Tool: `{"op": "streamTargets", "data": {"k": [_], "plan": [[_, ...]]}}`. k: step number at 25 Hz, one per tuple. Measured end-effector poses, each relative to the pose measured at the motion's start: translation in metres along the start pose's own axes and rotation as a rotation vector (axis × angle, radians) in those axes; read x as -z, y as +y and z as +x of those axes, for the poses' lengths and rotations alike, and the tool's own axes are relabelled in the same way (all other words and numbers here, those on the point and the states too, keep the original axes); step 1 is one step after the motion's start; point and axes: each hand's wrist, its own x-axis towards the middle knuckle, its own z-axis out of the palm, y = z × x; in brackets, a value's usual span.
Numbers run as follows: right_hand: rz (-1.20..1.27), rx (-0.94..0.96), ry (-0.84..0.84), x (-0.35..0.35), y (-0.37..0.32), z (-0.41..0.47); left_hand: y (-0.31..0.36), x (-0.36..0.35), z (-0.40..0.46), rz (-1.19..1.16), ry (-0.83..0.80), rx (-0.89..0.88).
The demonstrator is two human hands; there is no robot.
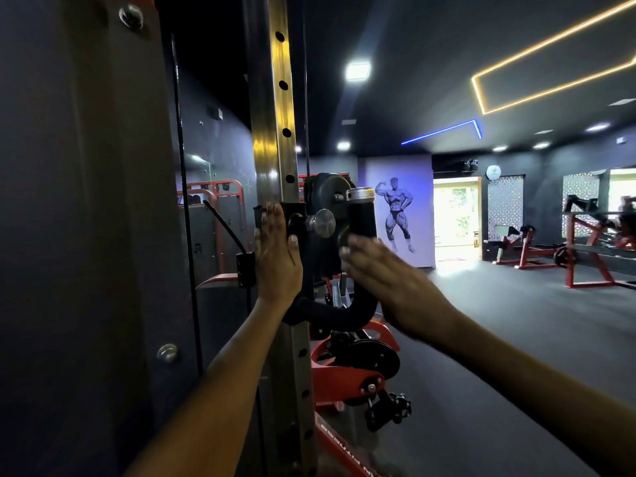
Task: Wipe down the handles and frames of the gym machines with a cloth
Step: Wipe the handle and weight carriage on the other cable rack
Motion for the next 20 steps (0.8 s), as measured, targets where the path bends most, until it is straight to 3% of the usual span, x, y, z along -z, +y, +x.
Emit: {"op": "streamTargets", "data": {"k": [3,8,11,13,15,17,19,20], "plan": [[0.049,0.106,-0.024,0.012,-0.007,-0.022,0.0,0.003,-0.002,0.003,-0.011,-0.018],[0.087,-0.275,0.081,0.024,0.02,0.038,0.0,0.004,-0.003,0.028,-0.037,-0.002],[0.104,-0.137,-0.044,0.001,-0.007,-0.017,0.0,0.008,-0.002,0.088,-0.068,-0.01],[0.207,-0.072,-0.029,0.007,-0.016,-0.046,0.002,0.013,-0.002,0.097,-0.075,-0.028],[0.33,-0.284,0.162,0.017,-0.009,-0.034,0.005,0.019,0.008,0.091,-0.045,-0.082],[0.416,-0.678,0.39,0.016,0.013,0.0,0.012,0.023,0.04,0.128,0.024,-0.148],[0.726,-0.981,0.409,0.017,0.034,0.032,0.02,0.026,0.086,0.206,0.035,-0.181],[0.955,-1.046,0.357,0.018,0.035,0.041,0.023,0.026,0.106,0.263,0.017,-0.21]]}}
